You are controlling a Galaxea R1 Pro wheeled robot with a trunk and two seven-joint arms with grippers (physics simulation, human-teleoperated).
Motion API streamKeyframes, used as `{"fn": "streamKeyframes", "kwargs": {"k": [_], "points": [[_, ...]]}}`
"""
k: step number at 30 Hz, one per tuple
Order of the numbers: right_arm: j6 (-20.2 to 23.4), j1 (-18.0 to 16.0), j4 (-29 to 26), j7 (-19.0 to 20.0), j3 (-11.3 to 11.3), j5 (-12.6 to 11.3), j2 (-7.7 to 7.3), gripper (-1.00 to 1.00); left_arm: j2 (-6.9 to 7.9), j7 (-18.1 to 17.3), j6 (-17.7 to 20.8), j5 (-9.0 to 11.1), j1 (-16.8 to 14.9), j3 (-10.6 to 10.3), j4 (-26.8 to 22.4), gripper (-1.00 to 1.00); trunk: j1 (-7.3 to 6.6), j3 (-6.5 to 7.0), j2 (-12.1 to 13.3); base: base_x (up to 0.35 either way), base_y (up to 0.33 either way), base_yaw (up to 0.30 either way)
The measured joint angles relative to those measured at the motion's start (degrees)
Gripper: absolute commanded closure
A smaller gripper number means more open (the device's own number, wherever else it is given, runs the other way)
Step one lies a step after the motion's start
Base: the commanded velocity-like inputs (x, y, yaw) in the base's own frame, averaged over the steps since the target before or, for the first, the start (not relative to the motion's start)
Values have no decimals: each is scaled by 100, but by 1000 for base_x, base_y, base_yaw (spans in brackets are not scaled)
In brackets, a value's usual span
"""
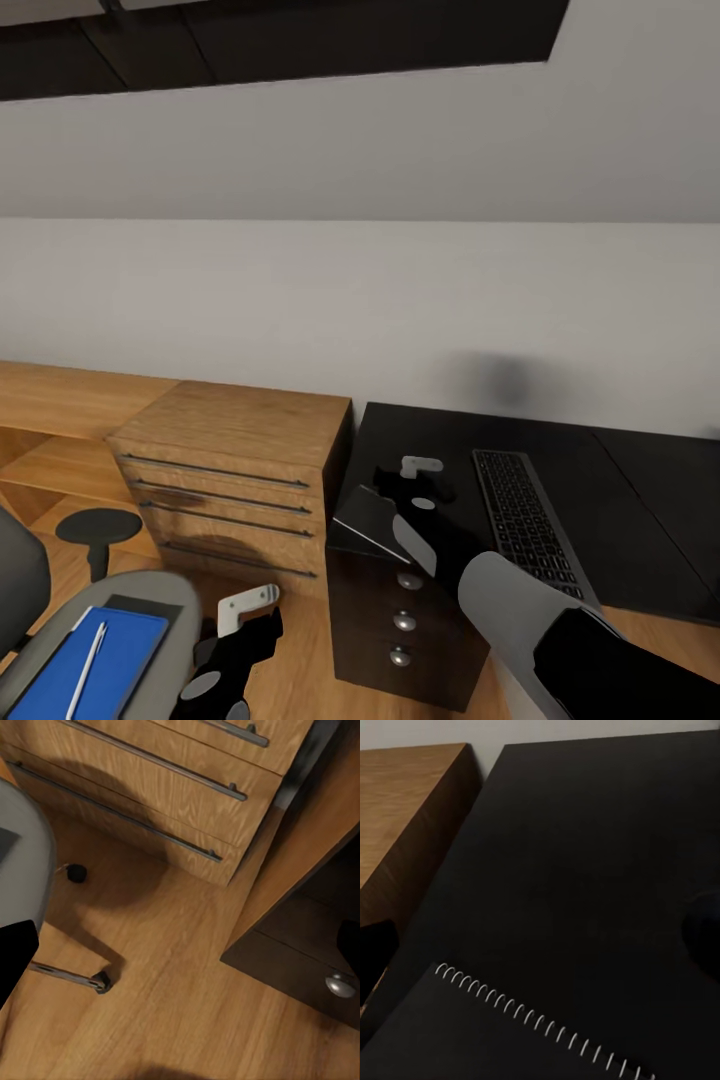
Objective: In the bedroom, organize the workspace by keeping the computer under the desk, ensuring the monitor is on the desk, placing the keyboard on the desk next to the monitor, placing the mouse on the desk next to the keyboard, moving the folder from the swivel chair onto the desk next to the mouse, stacking the notebook on top of the folder with the pen on top of the notebook, and positioning the swivel chair next to the desk.
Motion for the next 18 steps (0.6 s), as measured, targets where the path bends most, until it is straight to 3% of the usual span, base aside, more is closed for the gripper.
{"fn": "streamKeyframes", "kwargs": {"k": [18], "points": [[3,0,-53,-22,130,-17,0,-100,-4,2,5,2,0,-5,-13,-100,395,-323,-722,0,0,0]]}}
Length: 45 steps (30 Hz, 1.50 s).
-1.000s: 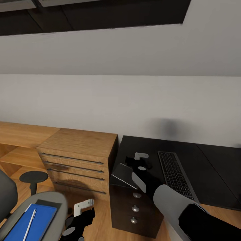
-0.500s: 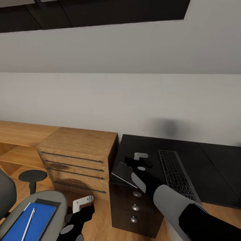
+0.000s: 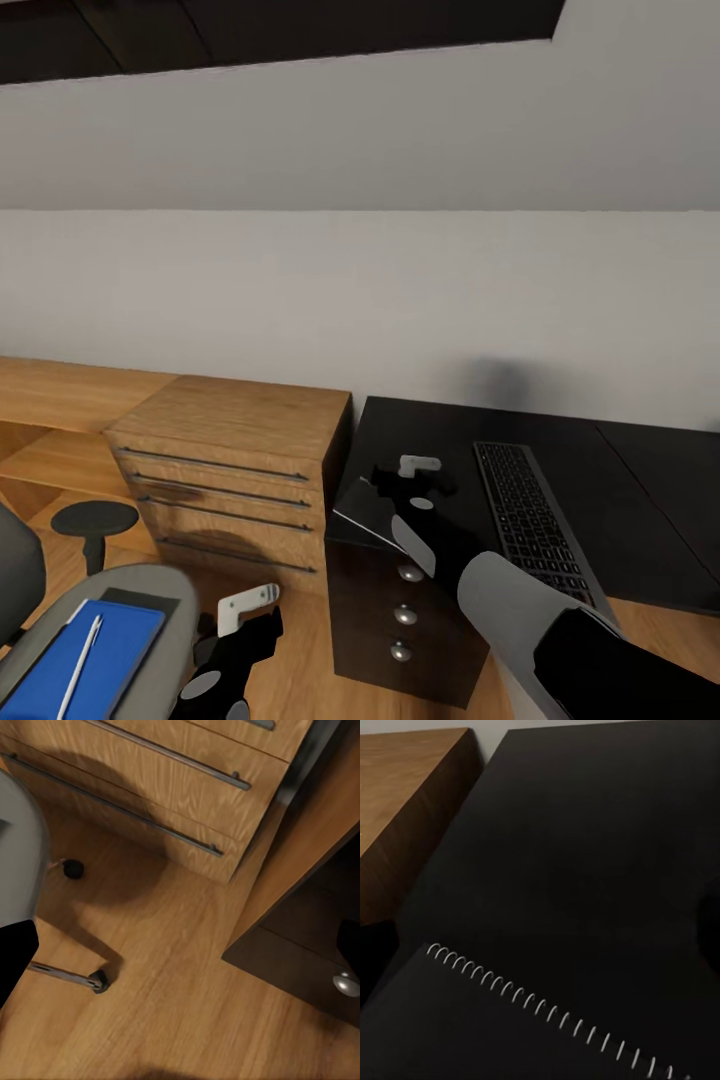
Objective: In the bedroom, organize the workspace by keeping the computer under the desk, ensuring the monitor is on the desk, placing the keyboard on the desk next to the monitor, placing the mouse on the desk next to the keyboard, moving the folder from the swivel chair onto the desk next to the mouse, stacking the notebook on top of the folder with the pen on top of the notebook, and positioning the swivel chair next to the desk.
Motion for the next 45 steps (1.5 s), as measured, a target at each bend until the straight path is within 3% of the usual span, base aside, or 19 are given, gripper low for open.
{"fn": "streamKeyframes", "kwargs": {"k": [14,36,45], "points": [[11,3,-212,-11,-29,-5,0,-100,-4,7,3,0,0,-20,7,-100,308,-251,-562,0,0,0],[60,9,-209,-1,-55,-44,0,-100,4,3,4,-1,1,-20,35,-100,308,-252,-563,0,0,0],[522,8,-157,23,-97,-141,0,-100,-3,12,-3,-9,3,-27,12,-100,308,-252,-563,0,0,0]]}}
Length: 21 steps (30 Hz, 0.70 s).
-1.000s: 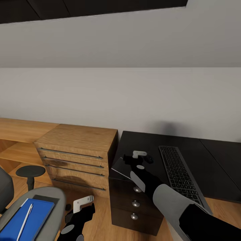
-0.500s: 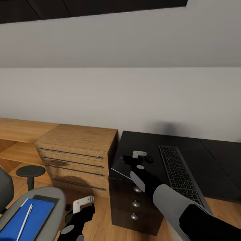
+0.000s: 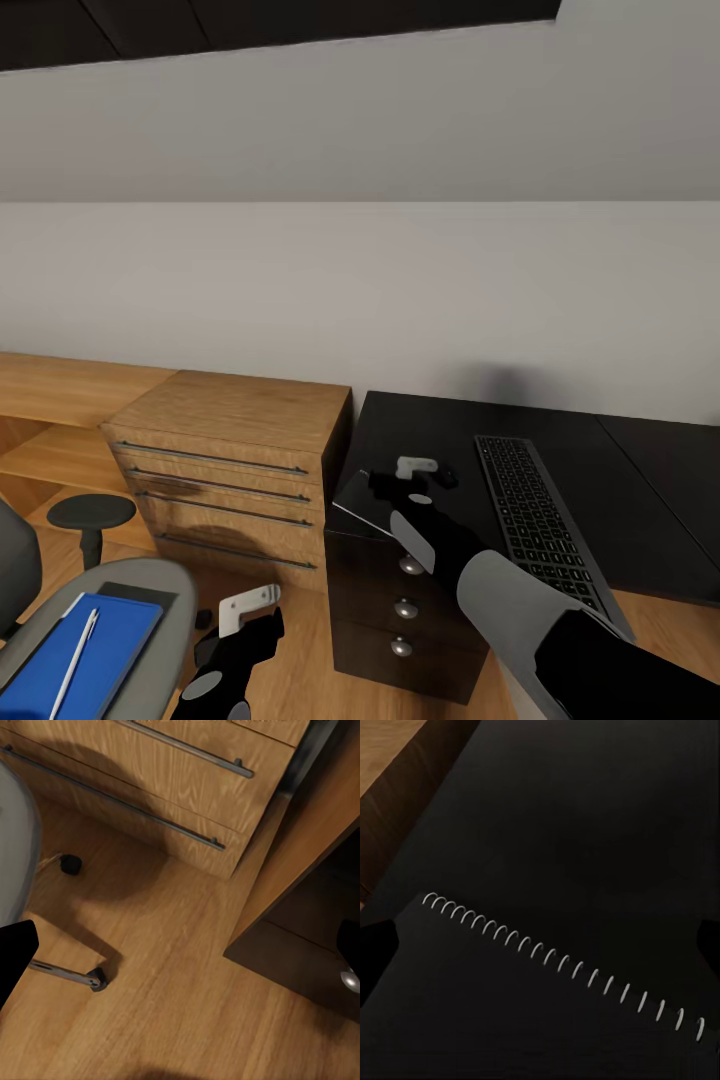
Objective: In the bedroom, organize the workspace by keeping the computer under the desk, ensuring the monitor is on the desk, placing the keyboard on the desk next to the monitor, placing the mouse on the desk next to the keyboard, moving the folder from the swivel chair onto the desk next to the mouse, stacking the notebook on top of the folder with the pen on top of the notebook, and positioning the swivel chair next to the desk.
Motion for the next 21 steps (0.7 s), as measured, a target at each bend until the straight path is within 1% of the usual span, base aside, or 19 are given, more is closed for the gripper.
{"fn": "streamKeyframes", "kwargs": {"k": [1,5,9,11,15,21], "points": [[72,0,3,2,-5,-69,0,-100,-1,-1,0,0,0,-1,-5,-100,0,0,0,0,0,0],[139,-1,6,4,-2,-209,0,-100,-1,-1,-2,-1,3,-2,-10,-100,0,0,0,0,0,0],[173,-1,6,5,-1,-241,0,-100,-1,0,0,-1,2,-2,-11,-100,0,0,0,0,0,0],[300,-1,2,4,-5,-246,0,-100,-1,-2,3,-1,2,-2,-11,-100,0,0,0,0,0,0],[375,-1,-1,4,-7,-251,0,-100,-1,-3,2,-1,3,-2,-11,-100,0,0,0,0,0,0],[418,-1,-2,3,-9,-257,0,-100,-5,2,-1,0,1,-5,-11,-100,131,-107,-239,0,0,0]]}}
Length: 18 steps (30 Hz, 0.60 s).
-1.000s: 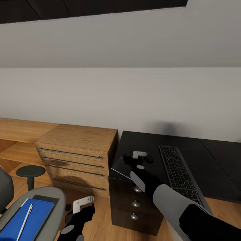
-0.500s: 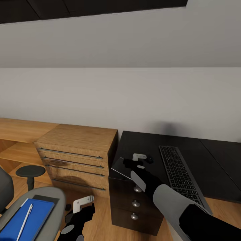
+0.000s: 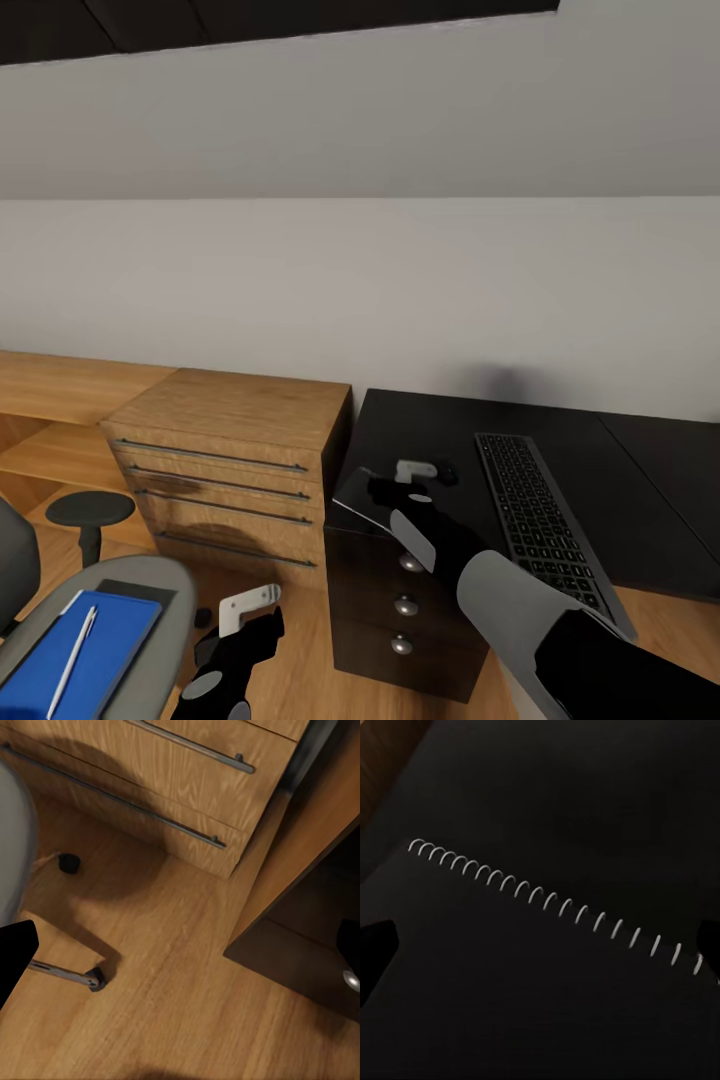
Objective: In the bedroom, organize the workspace by keeping the computer under the desk, ensuring the monitor is on the desk, placing the keyboard on the desk next to the monitor, placing the mouse on the desk next to the keyboard, moving the folder from the swivel chair onto the desk next to the mouse, stacking the notebook on top of the folder with the pen on top of the notebook, and positioning the swivel chair next to the desk.
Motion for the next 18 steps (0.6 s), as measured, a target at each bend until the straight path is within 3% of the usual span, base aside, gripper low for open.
{"fn": "streamKeyframes", "kwargs": {"k": [18], "points": [[-3,1,0,-9,0,-1,0,-100,3,-1,7,6,-1,-6,3,-100,23,-18,-42,0,0,0]]}}
